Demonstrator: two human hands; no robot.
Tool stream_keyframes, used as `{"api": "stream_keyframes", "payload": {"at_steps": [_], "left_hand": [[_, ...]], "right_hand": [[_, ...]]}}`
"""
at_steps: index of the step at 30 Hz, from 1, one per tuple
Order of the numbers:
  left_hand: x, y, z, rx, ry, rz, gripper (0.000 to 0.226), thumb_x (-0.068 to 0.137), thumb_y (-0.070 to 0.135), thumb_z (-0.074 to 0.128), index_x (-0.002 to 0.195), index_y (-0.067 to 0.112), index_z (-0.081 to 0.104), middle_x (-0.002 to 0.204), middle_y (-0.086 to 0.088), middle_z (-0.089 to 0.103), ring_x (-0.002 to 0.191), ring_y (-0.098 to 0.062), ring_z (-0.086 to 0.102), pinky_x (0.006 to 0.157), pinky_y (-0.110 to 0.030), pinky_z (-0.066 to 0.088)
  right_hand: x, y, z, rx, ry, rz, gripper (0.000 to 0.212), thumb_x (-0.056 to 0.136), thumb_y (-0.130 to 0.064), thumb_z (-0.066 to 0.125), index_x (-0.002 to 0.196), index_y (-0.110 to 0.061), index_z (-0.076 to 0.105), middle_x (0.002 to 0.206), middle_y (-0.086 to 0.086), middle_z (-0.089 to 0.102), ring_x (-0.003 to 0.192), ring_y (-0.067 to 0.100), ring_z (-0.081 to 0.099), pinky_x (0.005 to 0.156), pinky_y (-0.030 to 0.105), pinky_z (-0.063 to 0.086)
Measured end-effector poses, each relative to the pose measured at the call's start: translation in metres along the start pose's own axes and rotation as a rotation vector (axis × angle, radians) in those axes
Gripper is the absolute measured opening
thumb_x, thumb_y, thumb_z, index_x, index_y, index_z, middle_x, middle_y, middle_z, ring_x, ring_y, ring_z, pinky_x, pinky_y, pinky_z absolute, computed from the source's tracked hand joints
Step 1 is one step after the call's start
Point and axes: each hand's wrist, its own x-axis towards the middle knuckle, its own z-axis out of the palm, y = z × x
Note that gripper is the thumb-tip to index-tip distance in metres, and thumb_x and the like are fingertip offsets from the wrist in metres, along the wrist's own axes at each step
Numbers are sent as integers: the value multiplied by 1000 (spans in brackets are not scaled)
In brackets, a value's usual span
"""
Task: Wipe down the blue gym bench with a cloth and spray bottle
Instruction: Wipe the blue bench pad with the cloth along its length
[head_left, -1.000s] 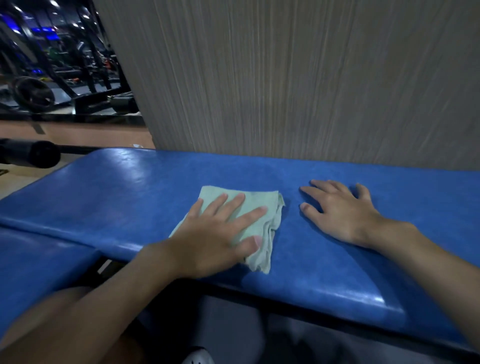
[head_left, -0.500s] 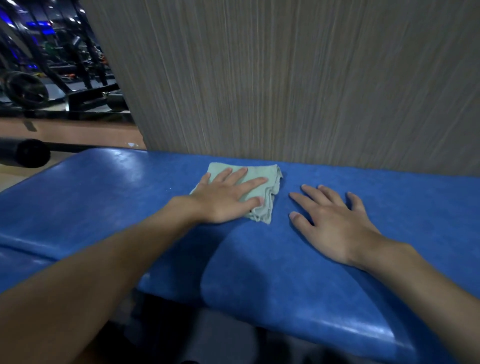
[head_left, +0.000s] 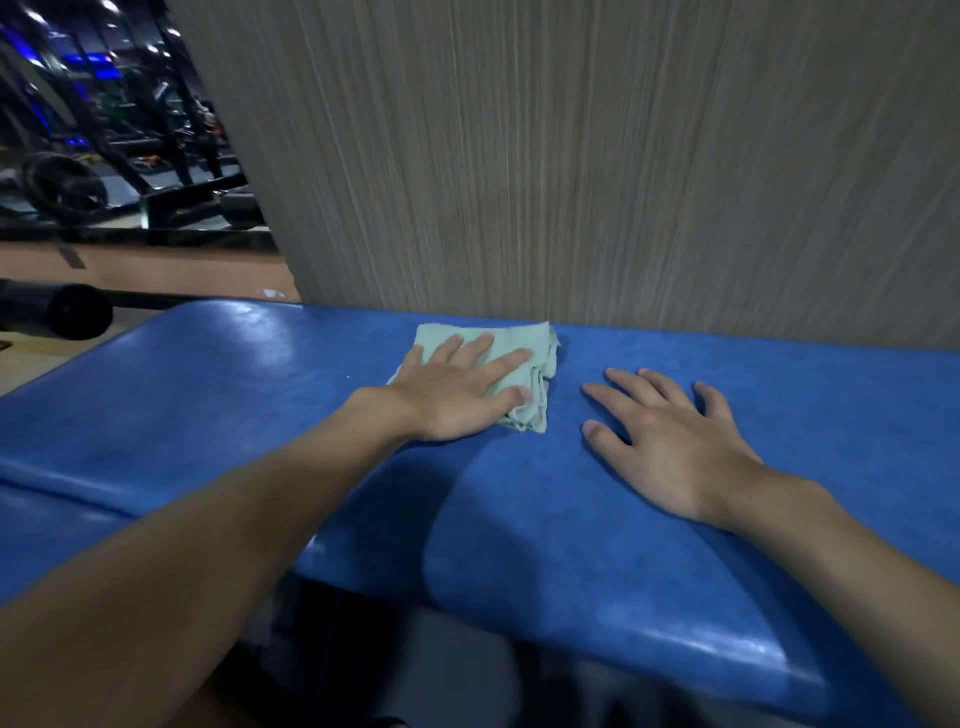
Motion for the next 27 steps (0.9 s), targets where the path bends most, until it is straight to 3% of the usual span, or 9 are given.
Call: {"api": "stream_keyframes", "payload": {"at_steps": [6,12,16,18,27], "left_hand": [[-107,9,16,57,54,54,71,73,80,-3,142,66,-15,166,11,-9,152,-17,-10,121,-52,-4],[-149,14,16,89,90,87,71,74,78,-4,143,64,-16,166,9,-8,153,-19,-8,121,-53,0],[-117,7,13,55,34,67,70,71,82,-1,139,70,-15,166,12,-10,152,-17,-11,121,-52,-4],[-89,0,11,49,11,47,64,81,81,8,141,69,-12,166,12,-10,152,-17,-11,121,-52,-5],[59,-25,-13,2,0,-20,55,92,74,17,145,66,1,167,11,-3,153,-22,-3,119,-59,-2]], "right_hand": [[-2,-4,-4,-12,-19,19,58,98,-58,18,153,-39,19,164,-12,8,151,14,2,119,54,-1],[1,-12,-10,-4,16,-3,55,100,-56,23,152,-37,25,163,-13,14,150,13,5,117,54,-2],[9,-14,-3,0,-43,6,62,96,-62,16,154,-40,14,165,-13,3,151,13,-2,119,53,-4],[11,-13,1,-28,-50,5,63,96,-63,14,154,-41,12,165,-13,0,151,13,-4,119,53,-4],[11,-11,4,-22,-12,-11,63,95,-63,12,154,-41,13,164,-14,0,151,12,-7,119,53,-4]]}}
